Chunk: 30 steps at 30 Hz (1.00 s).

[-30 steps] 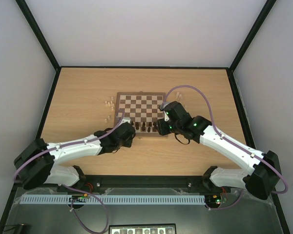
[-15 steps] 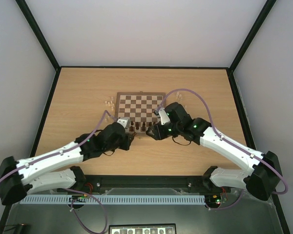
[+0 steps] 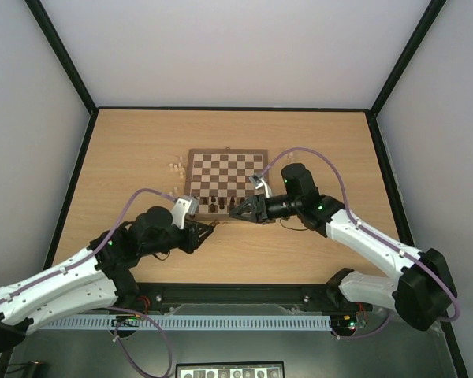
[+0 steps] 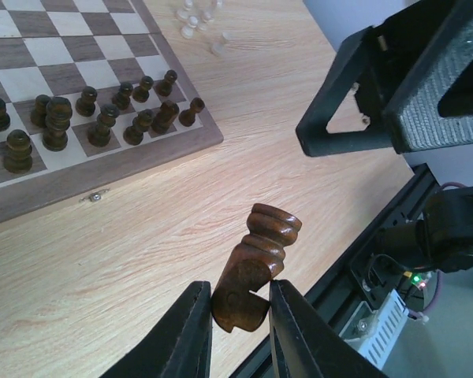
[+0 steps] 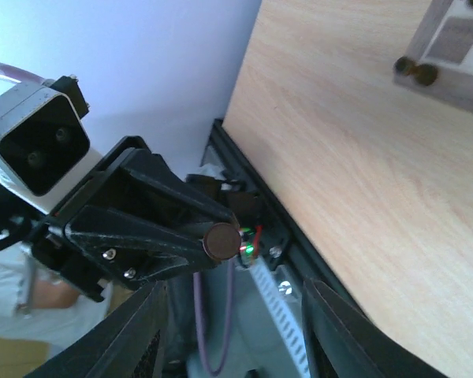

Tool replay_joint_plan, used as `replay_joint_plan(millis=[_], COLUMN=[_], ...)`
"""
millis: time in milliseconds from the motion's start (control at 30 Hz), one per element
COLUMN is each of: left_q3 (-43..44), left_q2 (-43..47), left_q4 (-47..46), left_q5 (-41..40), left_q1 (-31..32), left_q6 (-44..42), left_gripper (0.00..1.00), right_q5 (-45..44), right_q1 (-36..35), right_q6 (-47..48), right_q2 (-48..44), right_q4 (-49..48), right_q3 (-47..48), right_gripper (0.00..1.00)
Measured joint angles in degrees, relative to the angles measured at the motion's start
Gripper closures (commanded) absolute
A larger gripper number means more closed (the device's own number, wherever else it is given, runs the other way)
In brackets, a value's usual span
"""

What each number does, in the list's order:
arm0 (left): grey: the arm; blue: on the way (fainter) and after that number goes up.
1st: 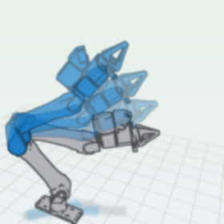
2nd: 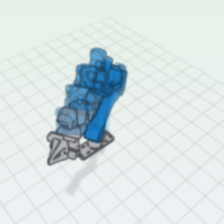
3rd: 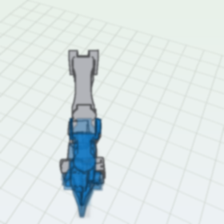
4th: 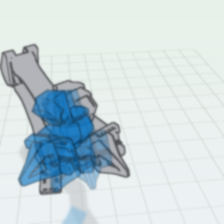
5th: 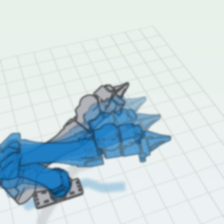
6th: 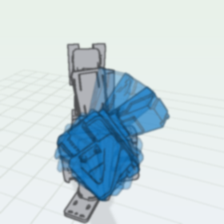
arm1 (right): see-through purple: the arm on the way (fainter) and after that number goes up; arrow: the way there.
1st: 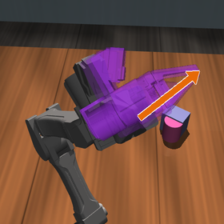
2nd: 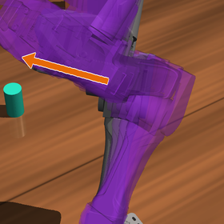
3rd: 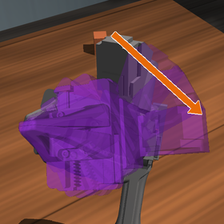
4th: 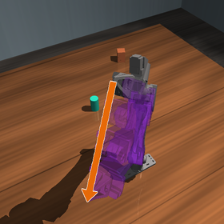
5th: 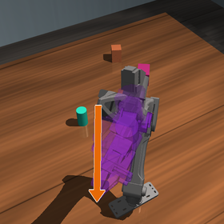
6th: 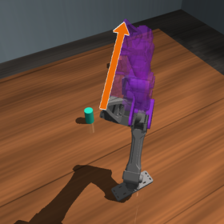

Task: Set up the chess pieces on the board
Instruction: Place the chess piece on the chessboard.

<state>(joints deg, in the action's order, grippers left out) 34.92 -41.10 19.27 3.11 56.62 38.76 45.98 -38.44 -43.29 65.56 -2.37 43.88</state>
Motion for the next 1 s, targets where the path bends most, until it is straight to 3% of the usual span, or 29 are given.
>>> replay_joint_plan(millis=[400,1000], left_q3=[-0.66,-0.61], left_q2=[3.1,-0.33], left_q4=[-0.04,-0.61], left_q5=[2.93,1.66], left_q1=[0.74,1.7], left_q6=[-3.02,-4.94], left_gripper=[0.78,0.79], right_q5=[11.85,14.29], right_q1=[0.76,0.42], right_q6=[-13.33,-11.26], right_q2=[4.87,9.46], right_q4=[-14.36,-13.29], right_q3=[-2.62,-5.79], right_gripper=[0.55,0.55])
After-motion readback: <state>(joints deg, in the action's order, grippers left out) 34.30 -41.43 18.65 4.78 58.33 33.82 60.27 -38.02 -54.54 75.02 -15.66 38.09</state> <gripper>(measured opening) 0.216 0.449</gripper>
